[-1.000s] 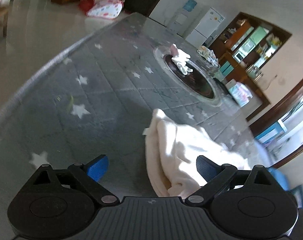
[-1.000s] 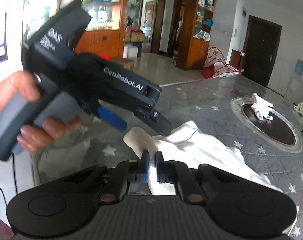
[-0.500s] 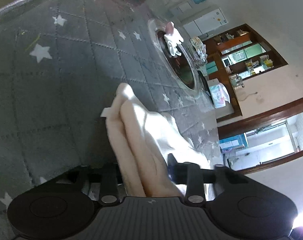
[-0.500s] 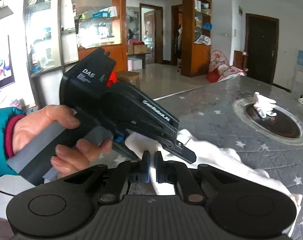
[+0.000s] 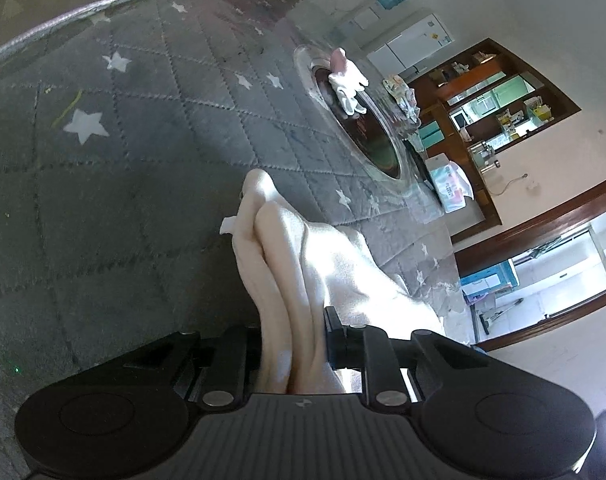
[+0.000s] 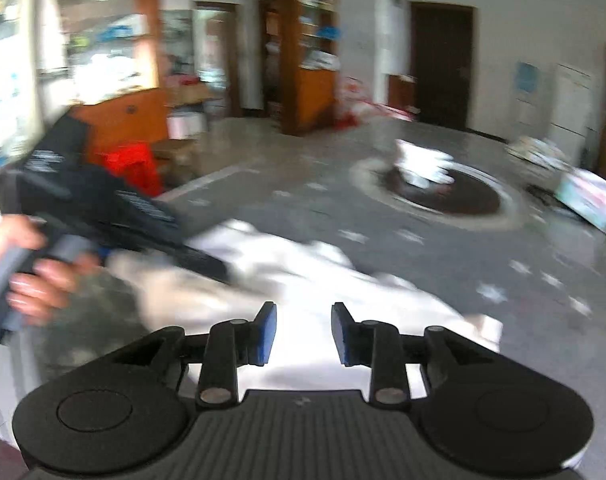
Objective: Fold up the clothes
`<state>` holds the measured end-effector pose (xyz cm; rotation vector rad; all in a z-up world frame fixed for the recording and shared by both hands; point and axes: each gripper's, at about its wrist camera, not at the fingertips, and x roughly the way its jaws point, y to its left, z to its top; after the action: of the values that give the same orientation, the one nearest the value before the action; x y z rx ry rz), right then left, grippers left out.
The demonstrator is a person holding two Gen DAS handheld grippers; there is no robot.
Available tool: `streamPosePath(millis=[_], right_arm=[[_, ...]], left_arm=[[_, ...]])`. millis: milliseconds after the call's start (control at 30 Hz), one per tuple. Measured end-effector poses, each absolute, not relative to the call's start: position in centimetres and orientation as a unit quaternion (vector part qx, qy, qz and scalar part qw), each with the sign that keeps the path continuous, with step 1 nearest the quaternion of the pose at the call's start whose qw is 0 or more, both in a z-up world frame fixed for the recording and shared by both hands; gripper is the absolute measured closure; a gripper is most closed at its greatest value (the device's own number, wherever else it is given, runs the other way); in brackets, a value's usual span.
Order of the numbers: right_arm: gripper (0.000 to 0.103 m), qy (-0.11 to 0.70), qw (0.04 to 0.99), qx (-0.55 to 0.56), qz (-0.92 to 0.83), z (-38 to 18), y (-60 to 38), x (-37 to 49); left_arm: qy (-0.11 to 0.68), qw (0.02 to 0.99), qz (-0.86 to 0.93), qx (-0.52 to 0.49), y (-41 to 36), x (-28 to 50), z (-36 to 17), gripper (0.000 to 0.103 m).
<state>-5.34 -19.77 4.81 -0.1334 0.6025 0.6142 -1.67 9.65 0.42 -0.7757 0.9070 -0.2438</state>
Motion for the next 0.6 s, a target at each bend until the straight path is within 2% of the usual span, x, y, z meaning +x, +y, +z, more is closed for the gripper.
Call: streamPosePath(millis=[100, 233, 467, 567, 600], right_arm=[[0.069, 0.306, 0.917, -0.044, 0.253, 4.0, -22.4, -3.7], [0.057, 0.324, 0.926, -0.016, 0.194, 2.9, -26.0, -1.6], [0.053, 0.352, 0.915, 0.058, 0.191, 1.0, -28.4, 0.4], [0.062, 0.349, 0.91, 0.073, 0.21, 1.0, -28.4, 0.0], [0.076, 0.349, 0.909, 0.075, 0.216, 1.0, -28.3, -0.1]], left_arm=[[0.424, 0.827, -0.112, -0.352, 9.4, -1.7, 0.6, 0.083], [0.423, 0.834, -0.108, -0.336, 9.0, -1.5, 0.8, 0.083], [0.424, 0.845, -0.102, -0.311, 8.3, -1.2, 1.1, 0.082], [0.423, 0.852, -0.099, -0.293, 7.8, -1.1, 1.4, 0.083], [0.423, 0.855, -0.097, -0.284, 7.7, -1.0, 1.5, 0.083]])
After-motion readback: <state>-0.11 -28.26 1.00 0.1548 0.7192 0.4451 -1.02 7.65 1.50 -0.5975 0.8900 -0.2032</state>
